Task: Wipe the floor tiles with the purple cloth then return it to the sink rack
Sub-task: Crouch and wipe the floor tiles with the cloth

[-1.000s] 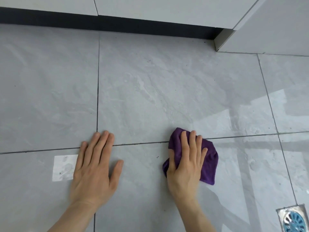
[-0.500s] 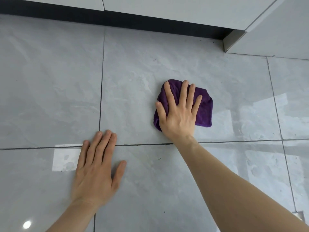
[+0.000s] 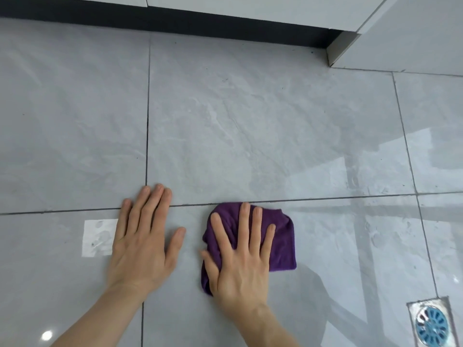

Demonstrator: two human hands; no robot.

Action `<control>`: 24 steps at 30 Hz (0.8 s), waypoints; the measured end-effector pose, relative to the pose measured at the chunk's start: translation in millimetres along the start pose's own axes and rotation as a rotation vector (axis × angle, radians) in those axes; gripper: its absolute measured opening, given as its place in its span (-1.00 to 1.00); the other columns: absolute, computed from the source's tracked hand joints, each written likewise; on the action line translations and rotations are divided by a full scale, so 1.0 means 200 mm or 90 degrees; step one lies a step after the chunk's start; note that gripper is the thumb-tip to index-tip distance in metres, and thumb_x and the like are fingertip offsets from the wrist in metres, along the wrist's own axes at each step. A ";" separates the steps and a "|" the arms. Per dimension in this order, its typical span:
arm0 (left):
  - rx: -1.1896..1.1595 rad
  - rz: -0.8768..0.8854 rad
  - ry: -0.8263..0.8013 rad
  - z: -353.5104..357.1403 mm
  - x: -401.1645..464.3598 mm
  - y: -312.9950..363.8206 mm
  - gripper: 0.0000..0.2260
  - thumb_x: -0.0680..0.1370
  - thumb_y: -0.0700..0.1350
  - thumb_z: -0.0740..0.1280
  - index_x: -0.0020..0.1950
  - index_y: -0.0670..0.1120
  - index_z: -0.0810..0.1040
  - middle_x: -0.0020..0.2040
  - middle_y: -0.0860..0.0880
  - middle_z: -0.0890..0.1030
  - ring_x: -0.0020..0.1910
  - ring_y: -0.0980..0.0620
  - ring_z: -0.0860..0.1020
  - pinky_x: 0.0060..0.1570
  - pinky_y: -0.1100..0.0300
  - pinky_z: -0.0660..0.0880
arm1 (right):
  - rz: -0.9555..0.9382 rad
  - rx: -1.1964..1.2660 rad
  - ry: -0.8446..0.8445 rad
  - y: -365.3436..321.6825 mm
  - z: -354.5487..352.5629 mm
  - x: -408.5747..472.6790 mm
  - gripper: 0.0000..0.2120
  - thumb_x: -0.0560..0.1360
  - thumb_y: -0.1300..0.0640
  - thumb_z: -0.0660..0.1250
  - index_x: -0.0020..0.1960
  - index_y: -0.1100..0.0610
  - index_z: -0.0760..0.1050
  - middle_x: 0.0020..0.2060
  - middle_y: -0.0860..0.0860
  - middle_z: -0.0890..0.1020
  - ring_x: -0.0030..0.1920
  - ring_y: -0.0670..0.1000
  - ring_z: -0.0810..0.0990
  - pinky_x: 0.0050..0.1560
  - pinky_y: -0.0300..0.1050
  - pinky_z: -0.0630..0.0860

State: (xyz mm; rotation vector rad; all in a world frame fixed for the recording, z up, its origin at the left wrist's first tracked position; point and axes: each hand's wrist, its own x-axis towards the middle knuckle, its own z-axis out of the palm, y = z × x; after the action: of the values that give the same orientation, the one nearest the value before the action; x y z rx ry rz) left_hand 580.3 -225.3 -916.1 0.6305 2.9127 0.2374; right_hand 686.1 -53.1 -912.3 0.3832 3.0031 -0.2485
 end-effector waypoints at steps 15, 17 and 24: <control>-0.102 0.017 -0.004 -0.14 0.00 0.05 -0.29 0.58 0.23 0.13 0.64 -0.11 0.18 0.65 -0.06 0.22 0.66 -0.06 0.12 0.64 -0.08 -0.04 | -0.048 0.179 0.025 0.28 -0.22 -0.23 -0.09 0.47 -0.46 0.33 0.65 -0.03 0.18 0.68 0.03 0.14 0.68 0.11 0.07 0.59 0.17 0.15; -0.151 0.096 -0.013 -0.21 -0.01 0.14 -0.28 0.56 0.27 0.22 0.62 -0.07 0.22 0.63 0.00 0.24 0.65 -0.02 0.14 0.64 -0.07 0.00 | -0.070 0.161 -0.008 0.35 -0.24 -0.24 -0.10 0.45 -0.44 0.37 0.64 -0.05 0.21 0.67 0.00 0.17 0.68 0.07 0.07 0.55 0.19 0.28; -0.093 0.372 -0.264 -0.22 -0.15 0.41 -0.03 0.42 0.36 0.30 0.68 0.09 -0.11 0.68 0.17 -0.17 0.63 0.21 -0.29 0.58 0.20 -0.33 | -0.092 0.150 -0.069 0.39 -0.23 -0.23 -0.02 0.37 -0.50 0.35 0.65 -0.11 0.15 0.69 -0.09 0.08 0.69 0.01 -0.04 0.55 0.16 0.34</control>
State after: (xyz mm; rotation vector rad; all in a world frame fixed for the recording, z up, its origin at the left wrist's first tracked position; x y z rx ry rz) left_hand 630.8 -169.6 -853.7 1.3128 2.2377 0.3326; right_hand 747.2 17.2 -873.5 0.1656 2.9029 -0.6187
